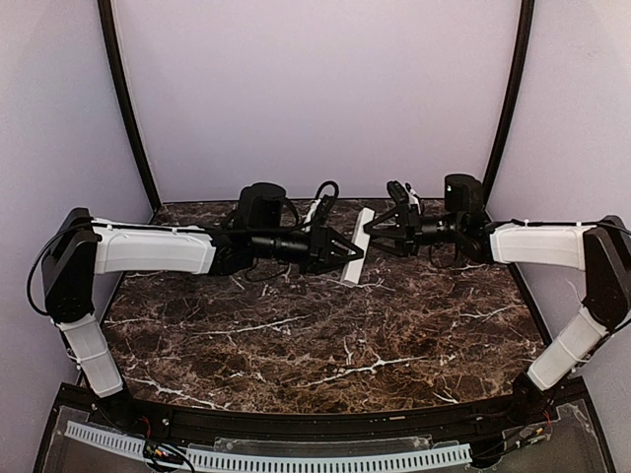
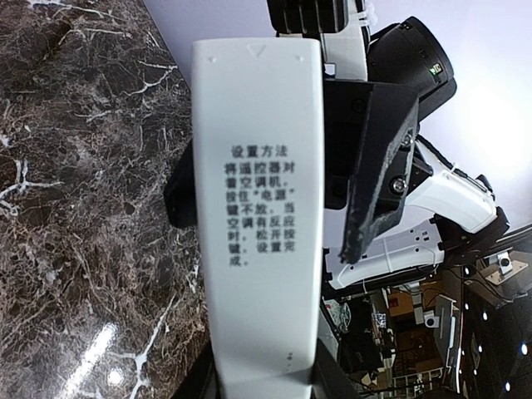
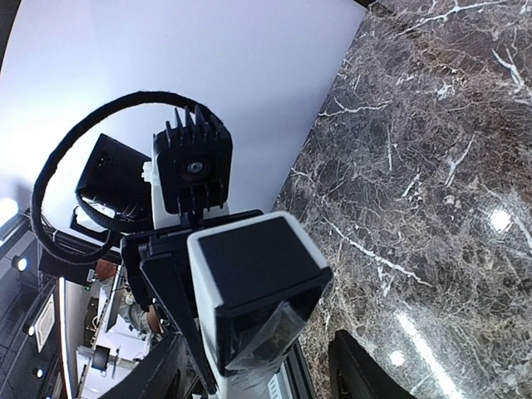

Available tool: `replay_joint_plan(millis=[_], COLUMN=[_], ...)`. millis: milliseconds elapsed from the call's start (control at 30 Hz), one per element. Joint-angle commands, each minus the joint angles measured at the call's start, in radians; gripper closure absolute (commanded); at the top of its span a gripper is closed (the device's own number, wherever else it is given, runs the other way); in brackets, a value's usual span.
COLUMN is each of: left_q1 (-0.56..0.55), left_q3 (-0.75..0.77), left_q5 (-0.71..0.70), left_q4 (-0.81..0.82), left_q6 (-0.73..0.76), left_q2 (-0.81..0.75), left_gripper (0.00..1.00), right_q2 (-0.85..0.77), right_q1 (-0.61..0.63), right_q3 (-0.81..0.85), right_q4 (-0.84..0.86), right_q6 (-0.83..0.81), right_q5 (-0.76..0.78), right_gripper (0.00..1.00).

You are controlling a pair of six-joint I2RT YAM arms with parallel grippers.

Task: Load the batteries into the remote control
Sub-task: Pass from the left arm to the right

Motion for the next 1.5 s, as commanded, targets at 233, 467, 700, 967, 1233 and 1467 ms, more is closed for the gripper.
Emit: replay_joint_plan(millis=[233,467,700,967,1233,1467], left_q1=[0.006,0.006,0.006,0.017,0.046,0.104], left_q3=[-0.038,-0.051,-0.063,-0.086,-0.122,-0.229], left_q5=[0.042,0.052,0.062,0.052,-0.031,-0.243], left_q4=[0.132,0.162,0.194,0.184,0.075,-0.047], left_q6=[-0.019,-0.025,-0.037,-0.013,0.123,0.259], left_q2=[-0.046,-0.040,-0.034,-0.056,-0.161,-0.335], left_gripper=[1.00,1.00,0.89,0.33,0.01,0.01], right_q2=[0.056,0.063,0.054,0.009,-0.081,-0.146], right_q1=[0.048,0.056,0.055,0.054,0.056,0.128], right_q3=[0.008,-0.006,-0.013,-0.030,-0.049,-0.091], right_q4=[0.178,0.239,0.261,0.246,0.022,-0.138], right_q6=[0.105,0.130,0.128,0.063,-0.240,-0.547], right_q5=[-0.029,-0.041,-0.050,-0.032,0.150,0.449], right_gripper=[0.60,0.85,1.00,1.00,1.00,1.00])
